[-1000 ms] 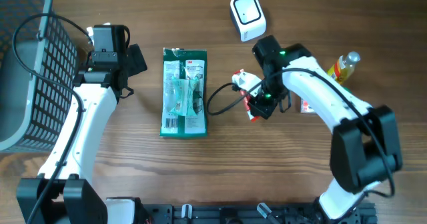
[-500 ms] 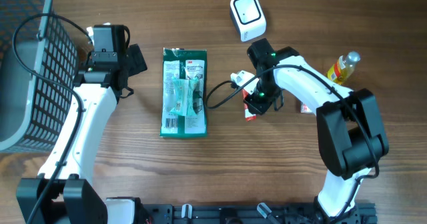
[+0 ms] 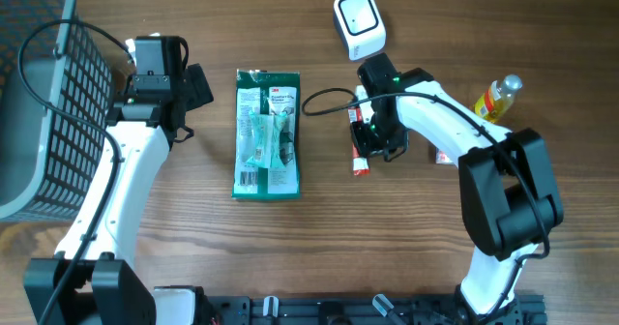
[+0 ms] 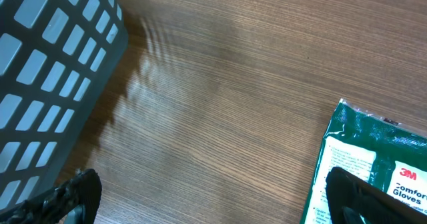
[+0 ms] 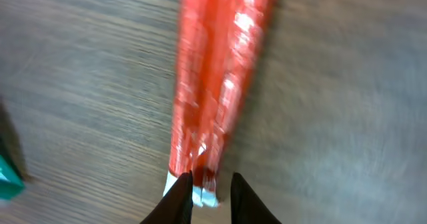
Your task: Scan the item barcode
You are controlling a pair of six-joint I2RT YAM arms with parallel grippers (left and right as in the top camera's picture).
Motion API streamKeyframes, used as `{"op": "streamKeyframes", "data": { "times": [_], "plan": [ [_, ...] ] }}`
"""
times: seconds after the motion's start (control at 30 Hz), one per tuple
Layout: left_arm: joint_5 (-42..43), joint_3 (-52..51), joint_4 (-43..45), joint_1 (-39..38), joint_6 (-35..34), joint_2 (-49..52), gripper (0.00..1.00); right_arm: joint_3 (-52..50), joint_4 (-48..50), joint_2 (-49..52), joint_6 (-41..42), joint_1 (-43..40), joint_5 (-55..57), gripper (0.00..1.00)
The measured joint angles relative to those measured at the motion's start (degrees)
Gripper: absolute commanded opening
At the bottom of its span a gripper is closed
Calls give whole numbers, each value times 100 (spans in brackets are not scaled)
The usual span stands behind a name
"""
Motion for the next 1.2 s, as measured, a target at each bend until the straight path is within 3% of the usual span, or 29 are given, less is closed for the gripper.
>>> {"op": "streamKeyframes", "data": {
  "times": [0.3,0.67,1.2],
  "plan": [
    [0,0,0,0,0,0,100,0,-345,0,1353,0,-4,32],
    [0,0,0,0,0,0,100,0,-188,0,1569,0,-85,37],
    [0,0,0,0,0,0,100,0,-190,0,1941,354,173,36]
  ]
}}
